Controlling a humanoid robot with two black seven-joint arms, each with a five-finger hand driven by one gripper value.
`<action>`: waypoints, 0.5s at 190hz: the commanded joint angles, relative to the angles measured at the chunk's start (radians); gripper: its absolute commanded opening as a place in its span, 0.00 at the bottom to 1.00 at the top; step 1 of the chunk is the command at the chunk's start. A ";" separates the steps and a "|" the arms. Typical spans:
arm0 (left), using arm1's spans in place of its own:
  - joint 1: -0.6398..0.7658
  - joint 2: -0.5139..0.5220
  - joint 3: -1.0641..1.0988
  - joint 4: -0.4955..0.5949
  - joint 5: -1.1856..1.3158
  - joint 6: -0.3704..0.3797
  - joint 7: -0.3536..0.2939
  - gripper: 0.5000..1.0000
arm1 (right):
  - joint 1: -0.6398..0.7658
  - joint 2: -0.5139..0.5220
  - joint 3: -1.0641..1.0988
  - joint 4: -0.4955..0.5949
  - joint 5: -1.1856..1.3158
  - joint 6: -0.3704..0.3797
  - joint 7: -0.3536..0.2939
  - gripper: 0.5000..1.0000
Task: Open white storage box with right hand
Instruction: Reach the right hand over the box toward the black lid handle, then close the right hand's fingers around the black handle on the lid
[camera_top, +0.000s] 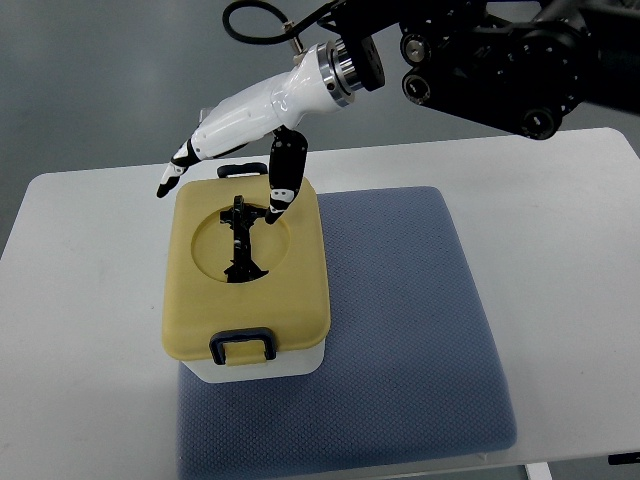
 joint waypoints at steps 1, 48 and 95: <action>0.000 0.000 0.000 0.000 0.000 0.000 0.000 1.00 | 0.001 0.026 -0.004 0.000 -0.068 -0.001 0.001 0.84; 0.000 0.000 0.000 0.000 0.000 0.000 0.000 1.00 | -0.010 0.018 -0.005 0.000 -0.100 -0.012 0.001 0.79; 0.000 0.000 0.000 0.000 0.000 0.001 0.000 1.00 | -0.041 0.010 -0.005 0.019 -0.101 -0.015 0.001 0.65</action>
